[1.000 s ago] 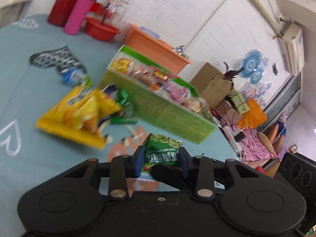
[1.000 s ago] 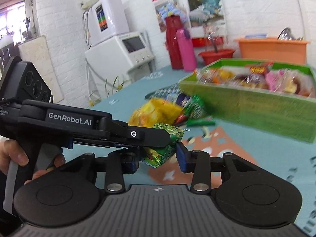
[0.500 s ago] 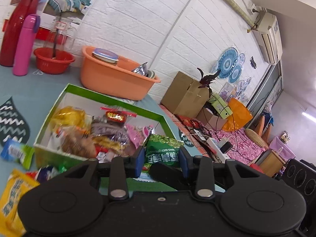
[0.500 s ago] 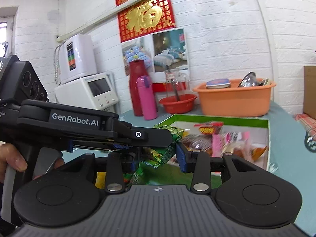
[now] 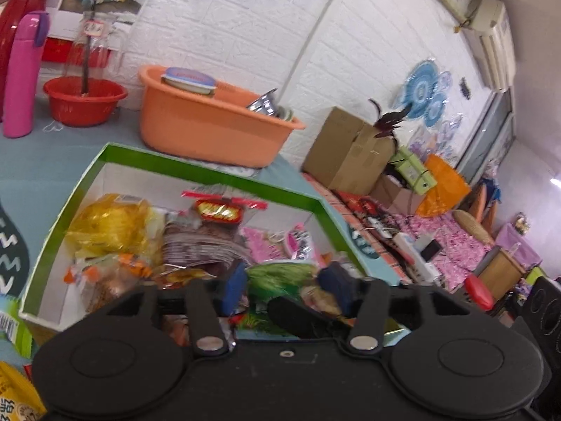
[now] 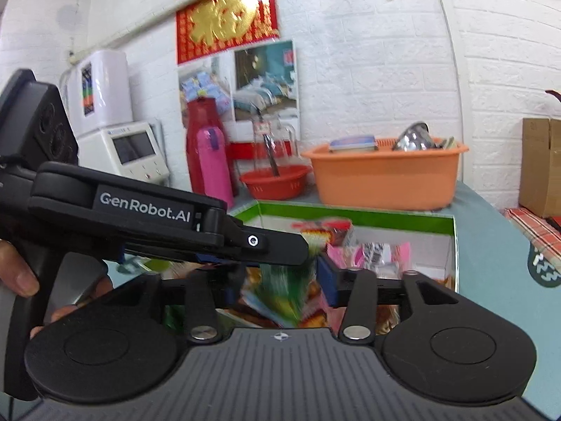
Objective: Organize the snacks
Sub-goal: 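Carry the green bag into the box and open both grippers, then grasp the large yellow snack bag with both grippers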
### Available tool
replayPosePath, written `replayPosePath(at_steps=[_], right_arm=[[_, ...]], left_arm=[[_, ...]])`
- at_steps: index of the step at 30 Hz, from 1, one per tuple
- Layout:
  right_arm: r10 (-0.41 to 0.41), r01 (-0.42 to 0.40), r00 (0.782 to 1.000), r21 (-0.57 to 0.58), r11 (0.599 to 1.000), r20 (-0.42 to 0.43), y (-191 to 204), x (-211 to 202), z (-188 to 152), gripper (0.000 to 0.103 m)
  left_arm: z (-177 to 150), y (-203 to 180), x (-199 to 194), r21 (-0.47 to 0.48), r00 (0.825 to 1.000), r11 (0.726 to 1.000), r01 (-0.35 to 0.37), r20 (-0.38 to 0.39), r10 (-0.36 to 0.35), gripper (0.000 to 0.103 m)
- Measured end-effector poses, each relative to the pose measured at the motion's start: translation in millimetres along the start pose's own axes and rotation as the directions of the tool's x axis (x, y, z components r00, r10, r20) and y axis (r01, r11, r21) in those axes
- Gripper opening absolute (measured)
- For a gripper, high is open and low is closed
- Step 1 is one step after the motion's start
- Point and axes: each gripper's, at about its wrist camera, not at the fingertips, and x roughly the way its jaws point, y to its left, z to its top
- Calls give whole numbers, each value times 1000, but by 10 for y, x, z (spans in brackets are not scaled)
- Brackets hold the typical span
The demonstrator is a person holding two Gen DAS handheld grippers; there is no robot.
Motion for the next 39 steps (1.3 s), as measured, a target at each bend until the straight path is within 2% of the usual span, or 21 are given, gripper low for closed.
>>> replayPosePath(at_steps=[1, 3, 9, 14, 16, 20, 25, 28, 29, 30, 31, 35, 38, 39], right_arm=[[-7, 7, 1000, 4, 1000, -9, 3, 7, -23, 103], [-4, 4, 1000, 4, 1000, 6, 18, -53, -33, 103], [27, -28, 999, 17, 999, 42, 133, -331, 34, 103], [94, -95, 994, 20, 995, 59, 317, -586, 19, 103], [125, -126, 991, 22, 992, 48, 393, -653, -19, 103], [167, -167, 986, 35, 985, 8, 530, -721, -138, 103], [188, -187, 981, 26, 982, -55, 674, -722, -293, 103], [194, -192, 977, 36, 981, -87, 724, -708, -342, 103], [200, -197, 975, 42, 980, -92, 734, -710, -355, 103], [207, -203, 974, 49, 978, -96, 745, -718, -369, 103], [215, -211, 971, 53, 976, -101, 757, -717, -373, 103], [237, -232, 964, 50, 971, -122, 827, -716, -424, 103], [247, -242, 956, 51, 969, -158, 864, -680, -486, 103], [247, -241, 953, 53, 969, -176, 873, -672, -509, 103]], left_arm=[[-24, 20, -41, -7, 1000, 1000, 1, 14, -1, 103], [-45, 40, -180, -28, 999, 999, 22, 39, -21, 103], [-89, 19, -821, -68, 994, 998, 1, 114, 7, 103], [-190, 128, -1363, -129, 981, 989, -70, 169, 91, 103], [-259, 204, -1511, -145, 972, 982, -119, 184, 145, 103], [-421, 431, -1583, -183, 960, 959, -217, 137, 243, 103], [-592, 760, -1546, -254, 951, 928, -273, 71, 299, 103], [-629, 896, -1512, -285, 958, 922, -261, 45, 285, 103], [-642, 912, -1490, -286, 964, 926, -245, 28, 264, 85], [-667, 907, -1466, -282, 972, 933, -226, 4, 237, 51], [-694, 872, -1445, -268, 974, 938, -220, -14, 224, 42], [-903, 614, -1420, -243, 990, 960, -141, -49, 133, 43], [-1060, 377, -1390, -239, 996, 969, -67, -65, 53, 49], [-1093, 322, -1397, -240, 997, 969, -57, -60, 43, 60]])
